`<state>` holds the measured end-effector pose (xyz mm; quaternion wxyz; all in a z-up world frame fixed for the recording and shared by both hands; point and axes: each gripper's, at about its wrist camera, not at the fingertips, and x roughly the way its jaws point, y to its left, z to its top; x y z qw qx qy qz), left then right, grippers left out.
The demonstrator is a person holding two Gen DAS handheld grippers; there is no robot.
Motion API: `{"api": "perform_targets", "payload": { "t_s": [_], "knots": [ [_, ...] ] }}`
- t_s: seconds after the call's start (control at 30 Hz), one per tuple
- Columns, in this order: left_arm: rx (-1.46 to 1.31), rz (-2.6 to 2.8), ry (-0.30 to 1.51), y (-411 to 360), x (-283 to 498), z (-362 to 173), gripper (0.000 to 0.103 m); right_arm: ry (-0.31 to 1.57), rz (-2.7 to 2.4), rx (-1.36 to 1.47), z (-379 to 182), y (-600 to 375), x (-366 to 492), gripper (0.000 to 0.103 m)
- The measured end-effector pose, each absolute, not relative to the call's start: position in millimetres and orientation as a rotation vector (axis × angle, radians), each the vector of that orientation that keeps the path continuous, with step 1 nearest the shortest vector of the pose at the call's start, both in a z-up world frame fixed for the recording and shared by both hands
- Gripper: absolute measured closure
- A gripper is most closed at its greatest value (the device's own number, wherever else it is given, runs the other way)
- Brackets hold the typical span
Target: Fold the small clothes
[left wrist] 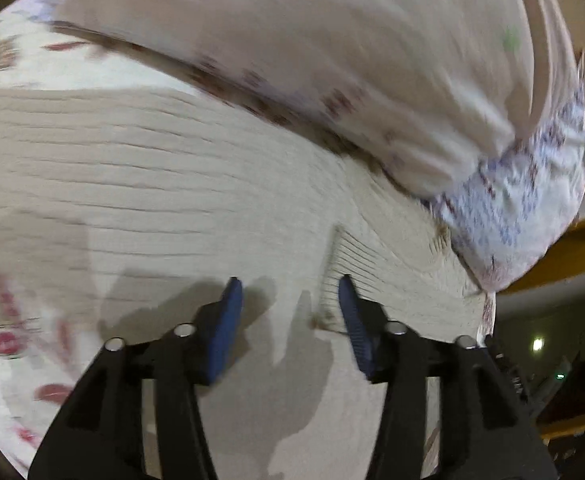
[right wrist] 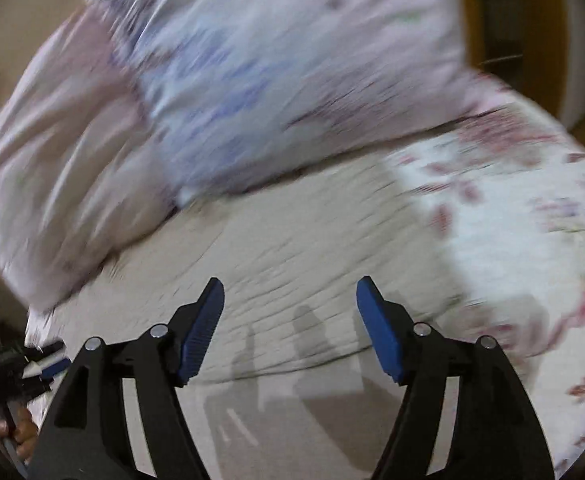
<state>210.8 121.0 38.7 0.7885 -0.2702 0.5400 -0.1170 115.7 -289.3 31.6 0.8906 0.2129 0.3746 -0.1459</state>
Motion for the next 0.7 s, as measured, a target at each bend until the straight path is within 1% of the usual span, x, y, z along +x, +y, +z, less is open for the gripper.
{"api": "perform_targets", "payload": {
  "t_s": [0.1, 0.13, 0.17, 0.2, 0.27, 0.37, 0.43, 0.6, 0.7],
  "knots": [
    [-0.642, -0.182, 1.123, 165, 196, 44, 0.051, 0.857, -0.235, 0.385, 14, -265, 135, 0.035],
    [-0.668, -0.152, 1.111, 183, 190, 45, 0.051, 0.885, -0.224, 0.362, 8, -258, 139, 0.032],
    [-0.699, -0.111, 1.099, 203, 184, 43, 0.051, 0.926, -0.224, 0.33, 0, -250, 145, 0.027],
    [-0.72, -0.082, 1.093, 216, 181, 42, 0.051, 0.95, -0.233, 0.297, -4, -245, 147, 0.027],
    [-0.776, -0.008, 1.087, 245, 172, 35, 0.051, 0.963, -0.234, 0.237, -5, -232, 150, 0.016],
    [-0.897, 0.081, 1.071, 287, 162, 22, 0.051, 0.966, -0.212, 0.286, -3, -232, 152, 0.015],
    [-0.955, 0.113, 1.064, 302, 160, 16, 0.051, 0.964, -0.206, 0.325, -1, -235, 152, 0.015],
    [-1.092, 0.15, 1.025, 324, 161, 4, 0.052, 0.955, -0.192, 0.371, 8, -235, 141, 0.015],
    [-1.141, 0.162, 0.996, 336, 165, 1, 0.055, 0.952, -0.186, 0.379, 10, -232, 137, 0.015]
  ]
}}
